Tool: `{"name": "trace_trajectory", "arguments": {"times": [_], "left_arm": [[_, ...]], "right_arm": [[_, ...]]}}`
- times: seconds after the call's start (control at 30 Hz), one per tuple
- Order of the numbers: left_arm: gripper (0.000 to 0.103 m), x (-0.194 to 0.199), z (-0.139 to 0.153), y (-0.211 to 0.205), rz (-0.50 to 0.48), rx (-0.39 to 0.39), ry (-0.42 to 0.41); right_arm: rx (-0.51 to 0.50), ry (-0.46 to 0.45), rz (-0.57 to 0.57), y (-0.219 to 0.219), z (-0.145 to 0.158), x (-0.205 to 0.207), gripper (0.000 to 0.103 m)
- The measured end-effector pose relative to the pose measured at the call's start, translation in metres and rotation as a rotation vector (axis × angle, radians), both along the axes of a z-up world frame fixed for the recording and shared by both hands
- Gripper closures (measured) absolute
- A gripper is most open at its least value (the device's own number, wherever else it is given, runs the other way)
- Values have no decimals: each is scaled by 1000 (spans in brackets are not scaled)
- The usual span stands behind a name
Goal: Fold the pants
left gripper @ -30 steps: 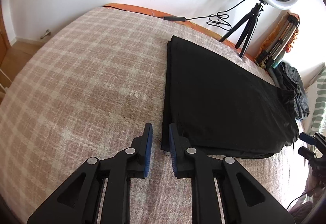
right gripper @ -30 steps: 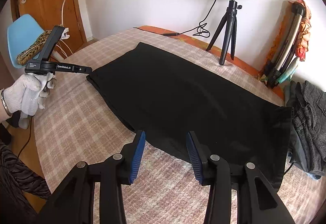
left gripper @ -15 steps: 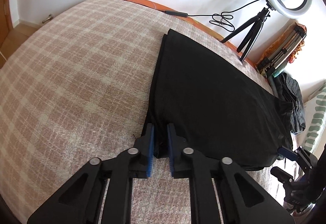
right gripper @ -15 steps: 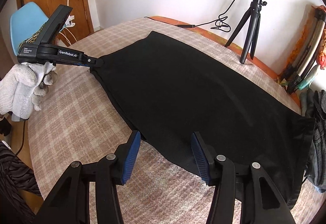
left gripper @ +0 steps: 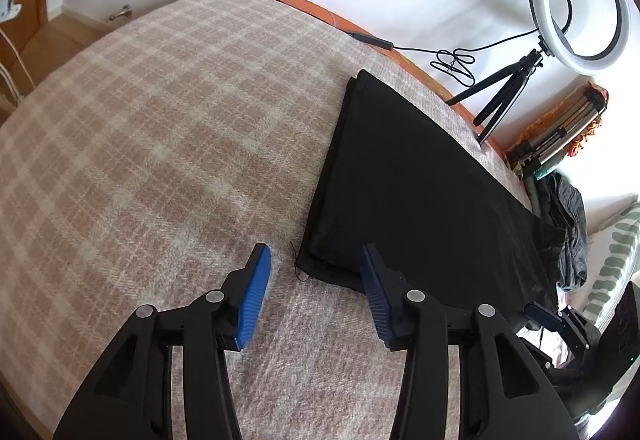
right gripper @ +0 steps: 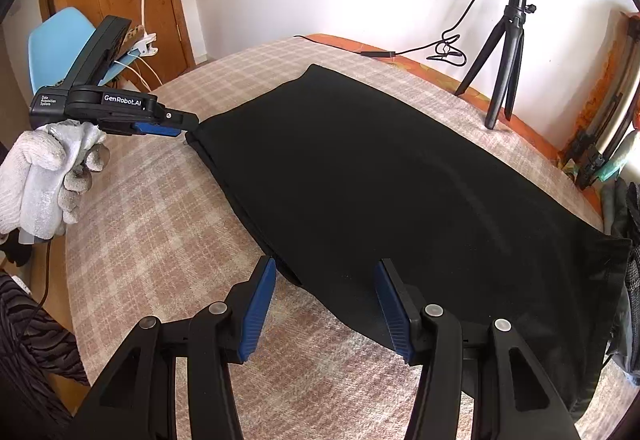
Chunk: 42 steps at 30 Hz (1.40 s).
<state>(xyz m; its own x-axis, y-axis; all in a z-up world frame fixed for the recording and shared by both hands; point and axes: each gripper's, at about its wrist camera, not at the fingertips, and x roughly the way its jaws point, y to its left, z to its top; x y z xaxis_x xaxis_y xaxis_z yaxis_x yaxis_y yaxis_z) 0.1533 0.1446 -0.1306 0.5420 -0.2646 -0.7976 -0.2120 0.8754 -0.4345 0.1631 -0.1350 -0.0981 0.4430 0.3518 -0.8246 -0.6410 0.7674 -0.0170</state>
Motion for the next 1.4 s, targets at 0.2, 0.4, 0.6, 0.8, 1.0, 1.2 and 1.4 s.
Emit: {"name": "trace_trajectory", "arguments": {"times": [0.2,0.4,0.6,0.8,1.0,1.2,1.4], "left_arm": [[54,6,-10,1,92,-157,42],[56,15,-9,-17,116,-175,15],[91,17,-8,-28,110,-111,-39],[96,18,14,-47,-1,35,-150],[97,15,25,-62,-80,85,-215],[98,13,23,-64,-120,69,-234],[98,12,27,-64,-147,51,-255]], "right_arm": [[6,1,3,5,0,0,49],[44,1,-24,-4,8,6,49],[75,27,-67,-13,18,19,34],[204,116,-127,-4,46,67,27],[235,229,-102,59,57,136,27],[165,357,-74,143,27,182,29],[41,427,-41,194,-16,195,35]]}}
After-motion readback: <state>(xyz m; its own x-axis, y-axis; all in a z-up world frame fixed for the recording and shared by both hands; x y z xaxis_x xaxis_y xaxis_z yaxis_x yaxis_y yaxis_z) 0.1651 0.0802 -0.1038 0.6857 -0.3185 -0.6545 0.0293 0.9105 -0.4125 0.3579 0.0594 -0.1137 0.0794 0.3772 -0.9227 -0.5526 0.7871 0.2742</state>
